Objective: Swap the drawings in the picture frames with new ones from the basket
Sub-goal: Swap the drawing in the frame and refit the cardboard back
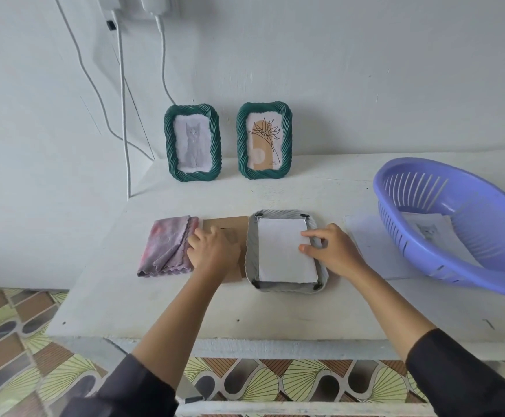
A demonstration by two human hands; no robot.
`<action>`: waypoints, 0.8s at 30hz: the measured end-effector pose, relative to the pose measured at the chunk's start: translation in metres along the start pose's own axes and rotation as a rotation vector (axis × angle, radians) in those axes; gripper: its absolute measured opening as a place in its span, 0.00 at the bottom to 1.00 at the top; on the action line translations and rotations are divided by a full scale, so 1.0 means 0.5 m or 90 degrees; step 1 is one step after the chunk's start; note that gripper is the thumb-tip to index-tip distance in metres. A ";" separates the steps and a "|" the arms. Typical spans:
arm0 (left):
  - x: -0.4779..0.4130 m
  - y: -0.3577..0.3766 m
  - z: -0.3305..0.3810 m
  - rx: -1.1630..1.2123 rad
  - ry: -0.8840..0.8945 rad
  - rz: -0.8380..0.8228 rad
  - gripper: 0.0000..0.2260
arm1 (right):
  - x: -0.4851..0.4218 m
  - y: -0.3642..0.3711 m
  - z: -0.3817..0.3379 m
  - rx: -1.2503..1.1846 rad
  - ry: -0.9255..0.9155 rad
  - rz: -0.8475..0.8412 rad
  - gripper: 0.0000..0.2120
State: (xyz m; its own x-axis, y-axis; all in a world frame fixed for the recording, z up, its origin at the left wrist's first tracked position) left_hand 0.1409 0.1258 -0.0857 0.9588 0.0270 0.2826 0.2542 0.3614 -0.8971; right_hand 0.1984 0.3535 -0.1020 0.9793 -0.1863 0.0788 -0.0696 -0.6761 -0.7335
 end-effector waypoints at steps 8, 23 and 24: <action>-0.002 0.012 0.005 -0.030 -0.022 -0.042 0.27 | -0.006 0.001 0.007 -0.014 -0.003 -0.002 0.17; -0.033 -0.035 -0.016 0.098 0.005 0.024 0.31 | -0.002 0.002 0.010 -0.025 -0.007 -0.009 0.17; -0.033 -0.045 -0.019 0.104 0.009 0.035 0.30 | -0.002 0.002 0.010 -0.024 -0.008 -0.011 0.17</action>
State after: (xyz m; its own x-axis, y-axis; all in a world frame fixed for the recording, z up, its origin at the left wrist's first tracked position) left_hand 0.1204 0.1086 -0.0736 0.9727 0.0381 0.2290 0.1787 0.5069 -0.8433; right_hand 0.1985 0.3567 -0.1062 0.9826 -0.1662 0.0827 -0.0600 -0.7058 -0.7059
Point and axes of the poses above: each hand's wrist, its own x-axis away from the middle knuckle, its own y-axis out of the palm, z = x × y, the point moved 6 cm from there along -x, towards the middle knuckle, and after that the axes turned 6 degrees about -z, right-handed, at the moved point
